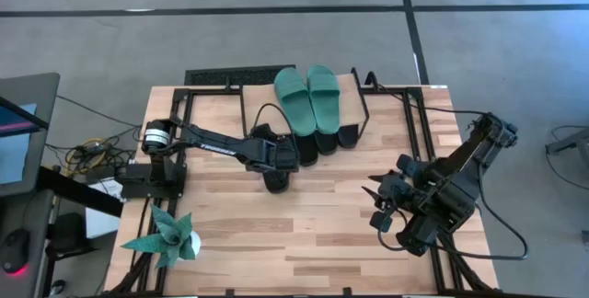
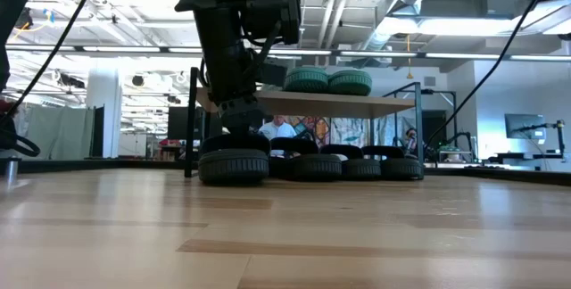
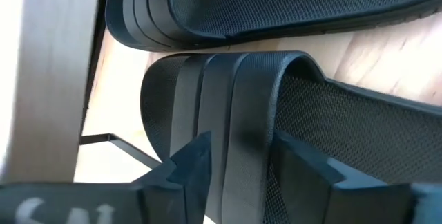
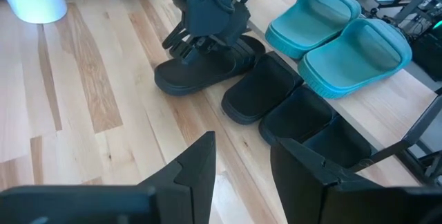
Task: Pick and place slides into the shelf
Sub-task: Put the black slide under the shelf
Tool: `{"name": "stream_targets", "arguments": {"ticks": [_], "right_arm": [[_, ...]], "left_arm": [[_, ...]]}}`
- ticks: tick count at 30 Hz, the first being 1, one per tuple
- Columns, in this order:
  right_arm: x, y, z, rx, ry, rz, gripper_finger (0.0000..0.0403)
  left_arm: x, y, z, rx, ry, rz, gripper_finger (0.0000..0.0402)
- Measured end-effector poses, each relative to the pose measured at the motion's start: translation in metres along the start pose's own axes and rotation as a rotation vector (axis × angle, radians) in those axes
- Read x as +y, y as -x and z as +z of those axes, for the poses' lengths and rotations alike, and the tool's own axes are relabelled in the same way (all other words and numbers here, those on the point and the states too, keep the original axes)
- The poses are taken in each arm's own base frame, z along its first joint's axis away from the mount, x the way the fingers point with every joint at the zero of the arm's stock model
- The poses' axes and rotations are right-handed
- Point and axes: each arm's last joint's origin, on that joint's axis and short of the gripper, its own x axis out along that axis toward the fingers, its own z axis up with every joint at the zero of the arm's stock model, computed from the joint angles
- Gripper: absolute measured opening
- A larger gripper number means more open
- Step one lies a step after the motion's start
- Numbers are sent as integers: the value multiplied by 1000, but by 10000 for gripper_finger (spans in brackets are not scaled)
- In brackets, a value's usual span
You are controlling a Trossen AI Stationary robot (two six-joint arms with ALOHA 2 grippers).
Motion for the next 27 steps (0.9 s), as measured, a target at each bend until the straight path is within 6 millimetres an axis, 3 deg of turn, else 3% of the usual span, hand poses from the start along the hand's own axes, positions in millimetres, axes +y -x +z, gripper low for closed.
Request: {"name": "stream_targets", "arguments": {"ticks": [15,22,27], "right_arm": [[1,0,1,-4,-12,8,129],[1,0,1,-4,-12,8,129],[1,0,1,-4,-12,8,129]], "left_arm": [[-7,10,1,19,-13,-82,174],[-21,28,0,-2,-46,-112,174],[-20,45,8,-27,-57,-99,174]]}}
